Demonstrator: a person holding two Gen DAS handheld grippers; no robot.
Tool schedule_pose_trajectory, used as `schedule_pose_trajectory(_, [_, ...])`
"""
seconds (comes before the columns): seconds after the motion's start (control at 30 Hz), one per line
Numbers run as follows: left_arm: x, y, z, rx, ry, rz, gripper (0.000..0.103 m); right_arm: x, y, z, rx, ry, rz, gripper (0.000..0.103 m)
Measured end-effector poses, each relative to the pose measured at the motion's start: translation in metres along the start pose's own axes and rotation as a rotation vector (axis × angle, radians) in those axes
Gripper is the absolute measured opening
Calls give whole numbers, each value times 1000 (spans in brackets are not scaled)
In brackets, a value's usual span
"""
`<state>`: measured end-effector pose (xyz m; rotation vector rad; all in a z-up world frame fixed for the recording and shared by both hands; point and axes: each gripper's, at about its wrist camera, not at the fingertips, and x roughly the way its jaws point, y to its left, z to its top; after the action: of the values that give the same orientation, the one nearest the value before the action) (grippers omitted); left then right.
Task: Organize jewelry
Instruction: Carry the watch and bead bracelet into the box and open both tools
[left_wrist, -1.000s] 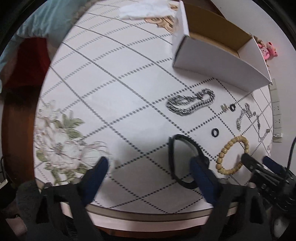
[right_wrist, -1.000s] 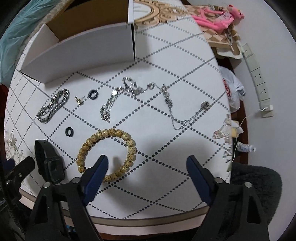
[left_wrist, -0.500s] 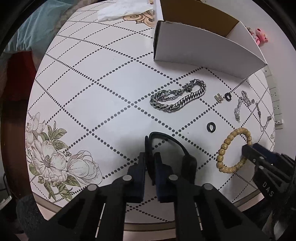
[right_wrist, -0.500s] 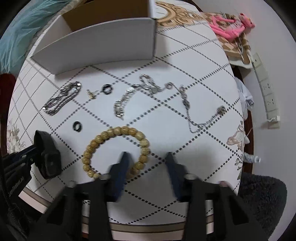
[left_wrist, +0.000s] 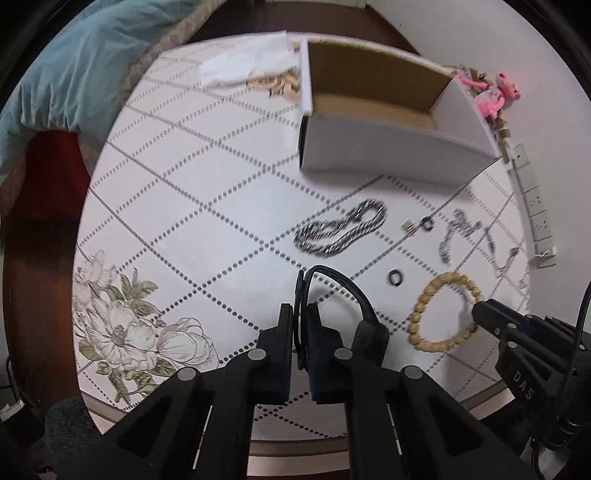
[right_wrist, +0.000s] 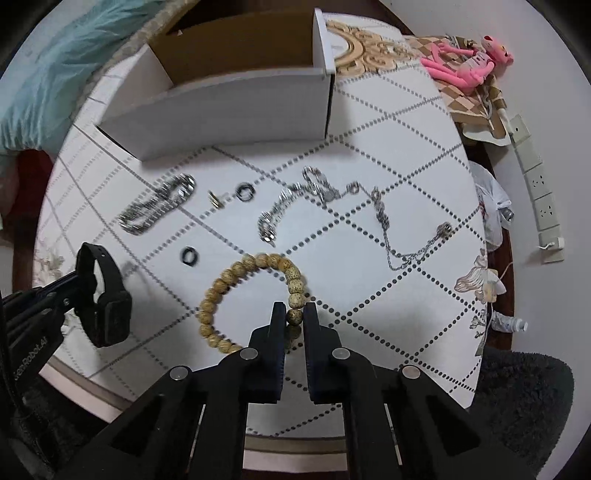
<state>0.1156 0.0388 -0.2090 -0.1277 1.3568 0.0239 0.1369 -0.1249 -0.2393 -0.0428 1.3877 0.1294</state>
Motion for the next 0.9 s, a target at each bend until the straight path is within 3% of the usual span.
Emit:
schedule_pose_trajectory(0.3, [-62,8,19,5,-128,-33,4,-63,-4,27,-27,-123,96,9])
schedule_pose_trajectory(0.5, [-77,-9,62,12,-192,-63,4,-110,-12,68,-37,-224,153,9])
schedule_pose_trajectory(0.73, [-74,-17,116,31,-198,-131,4,-133,-13,130,-65,-292,193,9])
schedule_pose_trajectory(0.9, [-49,-17,152,31,-139,-168,5,-105,-8,169,-64,-228,219,9])
